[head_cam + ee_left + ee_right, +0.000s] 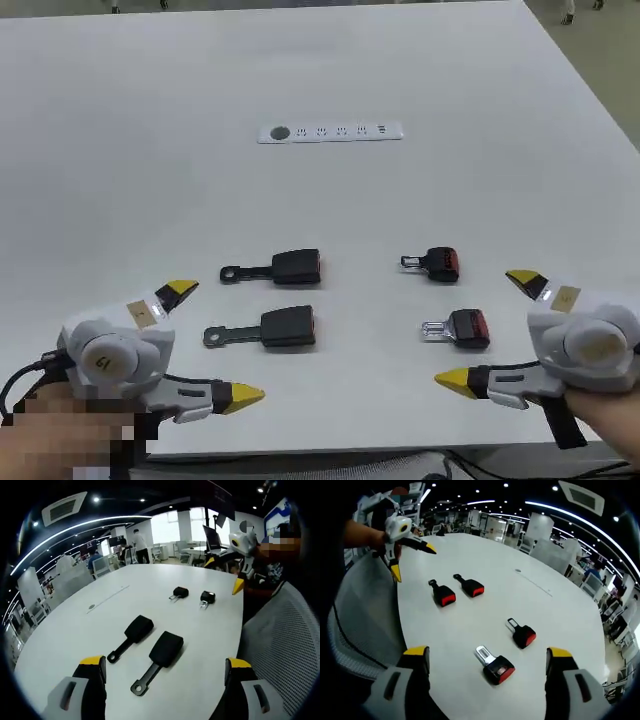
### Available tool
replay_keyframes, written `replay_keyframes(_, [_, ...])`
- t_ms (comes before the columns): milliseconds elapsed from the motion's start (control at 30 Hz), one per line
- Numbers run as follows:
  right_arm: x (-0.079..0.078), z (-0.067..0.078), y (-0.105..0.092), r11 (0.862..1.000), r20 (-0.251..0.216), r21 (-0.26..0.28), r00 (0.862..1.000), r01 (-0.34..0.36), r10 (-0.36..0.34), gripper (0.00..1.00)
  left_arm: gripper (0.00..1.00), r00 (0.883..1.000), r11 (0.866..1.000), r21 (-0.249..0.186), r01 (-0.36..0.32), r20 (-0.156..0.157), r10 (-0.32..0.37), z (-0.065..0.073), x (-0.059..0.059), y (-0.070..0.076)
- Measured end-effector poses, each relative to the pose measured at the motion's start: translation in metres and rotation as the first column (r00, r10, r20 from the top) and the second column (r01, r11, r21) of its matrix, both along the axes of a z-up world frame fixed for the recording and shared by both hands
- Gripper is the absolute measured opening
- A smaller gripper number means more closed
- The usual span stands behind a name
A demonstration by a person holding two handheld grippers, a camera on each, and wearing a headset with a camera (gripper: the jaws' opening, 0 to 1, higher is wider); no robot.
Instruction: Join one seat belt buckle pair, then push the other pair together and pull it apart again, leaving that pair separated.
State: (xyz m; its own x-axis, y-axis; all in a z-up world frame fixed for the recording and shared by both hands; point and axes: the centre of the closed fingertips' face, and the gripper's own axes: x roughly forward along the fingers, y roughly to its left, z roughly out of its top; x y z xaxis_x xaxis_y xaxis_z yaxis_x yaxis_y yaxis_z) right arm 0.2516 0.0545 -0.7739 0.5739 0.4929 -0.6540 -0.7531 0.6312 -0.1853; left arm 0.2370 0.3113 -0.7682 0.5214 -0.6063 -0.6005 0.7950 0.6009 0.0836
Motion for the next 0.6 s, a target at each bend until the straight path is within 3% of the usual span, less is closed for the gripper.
replay_keyframes(233, [-0.001, -0.005, -0.017, 0.999, -0.009, -0.004, 0.999, 0.038, -0.038, 0.99, 1.00, 1.000, 1.000, 0.004, -0.009, 0.001, 0.009, 0.001, 0.001, 0.005])
replay_keyframes(600, [-0.004, -0.006, -0.026, 0.998, -0.012, -0.001, 0.998, 0.065, -0.065, 0.99, 1.00, 1.000, 1.000, 0.016, -0.021, -0.001, 0.021, 0.005, -0.002, 0.008])
